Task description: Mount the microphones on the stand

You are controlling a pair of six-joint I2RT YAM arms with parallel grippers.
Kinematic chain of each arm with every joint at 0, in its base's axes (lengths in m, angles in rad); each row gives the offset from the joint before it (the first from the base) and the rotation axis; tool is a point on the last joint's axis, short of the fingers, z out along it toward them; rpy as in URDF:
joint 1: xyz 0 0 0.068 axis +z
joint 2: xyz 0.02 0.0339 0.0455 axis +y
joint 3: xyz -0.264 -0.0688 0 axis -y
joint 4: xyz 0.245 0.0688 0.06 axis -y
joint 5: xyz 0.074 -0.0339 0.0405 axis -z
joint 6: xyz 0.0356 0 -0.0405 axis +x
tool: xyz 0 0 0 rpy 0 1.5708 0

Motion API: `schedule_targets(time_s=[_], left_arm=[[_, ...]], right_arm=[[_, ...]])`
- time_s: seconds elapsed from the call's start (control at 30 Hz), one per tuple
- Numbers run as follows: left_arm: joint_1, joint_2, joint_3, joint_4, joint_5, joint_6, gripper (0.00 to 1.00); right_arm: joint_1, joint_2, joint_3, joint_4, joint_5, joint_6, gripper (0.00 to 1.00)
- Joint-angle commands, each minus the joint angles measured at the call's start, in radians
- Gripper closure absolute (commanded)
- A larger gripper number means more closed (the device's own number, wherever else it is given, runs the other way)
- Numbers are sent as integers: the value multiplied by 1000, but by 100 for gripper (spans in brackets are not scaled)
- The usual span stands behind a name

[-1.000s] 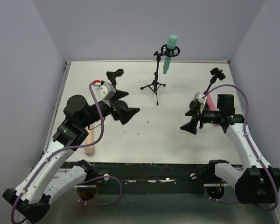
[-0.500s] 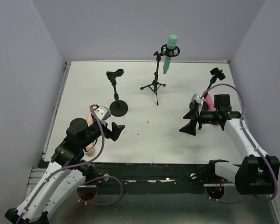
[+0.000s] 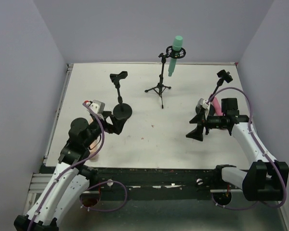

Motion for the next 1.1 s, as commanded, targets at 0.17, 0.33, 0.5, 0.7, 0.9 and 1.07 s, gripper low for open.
schedule_targets(time_s=[0.17, 0.33, 0.5, 0.7, 0.9, 1.07], left_arm=[[64, 235, -195, 763, -7, -144, 2], [101, 357, -212, 958, 7, -69, 7], [99, 493, -194, 1070, -1, 48, 11], [99, 619, -115, 1093, -14, 135, 19], [99, 719, -49, 1098, 4, 189, 38], [99, 780, -29, 1136, 27, 201, 55]], right_arm=[[-5, -66, 23, 4, -37, 6, 0], [-2, -92, 24, 25, -39, 38, 0], [1, -103, 27, 30, -43, 56, 0], [4, -115, 29, 27, -49, 53, 0], [4, -117, 30, 24, -46, 53, 0], [4, -117, 33, 22, -45, 49, 0]])
